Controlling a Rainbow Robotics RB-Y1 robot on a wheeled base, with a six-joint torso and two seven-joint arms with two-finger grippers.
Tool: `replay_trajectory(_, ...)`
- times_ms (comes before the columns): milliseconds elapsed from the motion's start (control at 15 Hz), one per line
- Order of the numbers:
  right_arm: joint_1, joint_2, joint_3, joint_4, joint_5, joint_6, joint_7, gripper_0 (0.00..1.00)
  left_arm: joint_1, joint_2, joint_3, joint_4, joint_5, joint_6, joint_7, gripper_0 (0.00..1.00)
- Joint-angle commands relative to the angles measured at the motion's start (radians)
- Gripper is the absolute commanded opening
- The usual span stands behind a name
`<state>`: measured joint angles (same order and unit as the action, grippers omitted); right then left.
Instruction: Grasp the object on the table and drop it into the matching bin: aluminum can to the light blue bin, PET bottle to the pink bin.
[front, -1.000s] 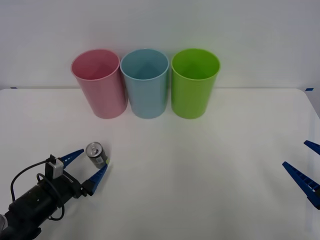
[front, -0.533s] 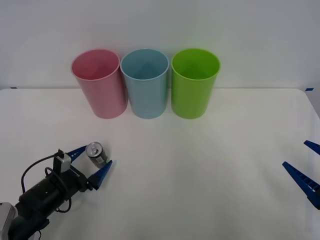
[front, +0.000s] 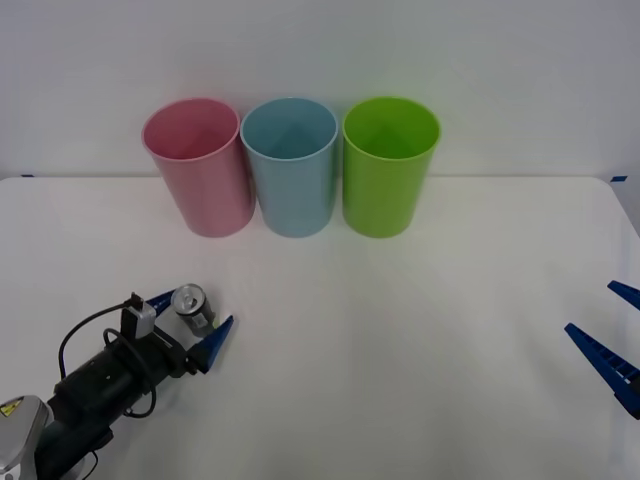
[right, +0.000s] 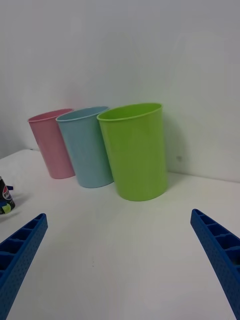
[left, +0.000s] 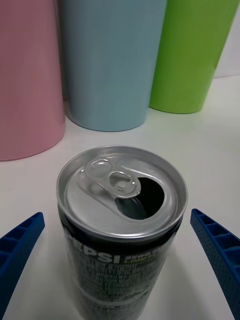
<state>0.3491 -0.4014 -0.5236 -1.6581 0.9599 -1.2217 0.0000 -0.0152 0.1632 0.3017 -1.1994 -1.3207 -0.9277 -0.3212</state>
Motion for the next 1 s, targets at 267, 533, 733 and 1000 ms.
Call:
replay_trajectory(267,0.000,0.000,0.000,0.000,0.000,0.000,0.000,1.00,-0.005,-0.001,-0.001,0.000,-0.005,0.004,-0.004,0.83)
replay_trajectory(533,0.000,0.000,0.000,0.000,0.000,0.000,0.000,1.00,-0.005,-0.001,-0.004,0.000,-0.003,0.013,-0.018,0.01)
replay_trajectory(733,0.000,0.000,0.000,0.000,0.000,0.000,0.000,1.00,-0.006,-0.001,-0.006,0.000,0.000,0.017,-0.016,0.00)
replay_trajectory(1000,0.000,0.000,0.000,0.000,0.000,0.000,0.000,1.00,-0.003,-0.001,0.000,0.000,0.005,0.015,-0.015,0.00)
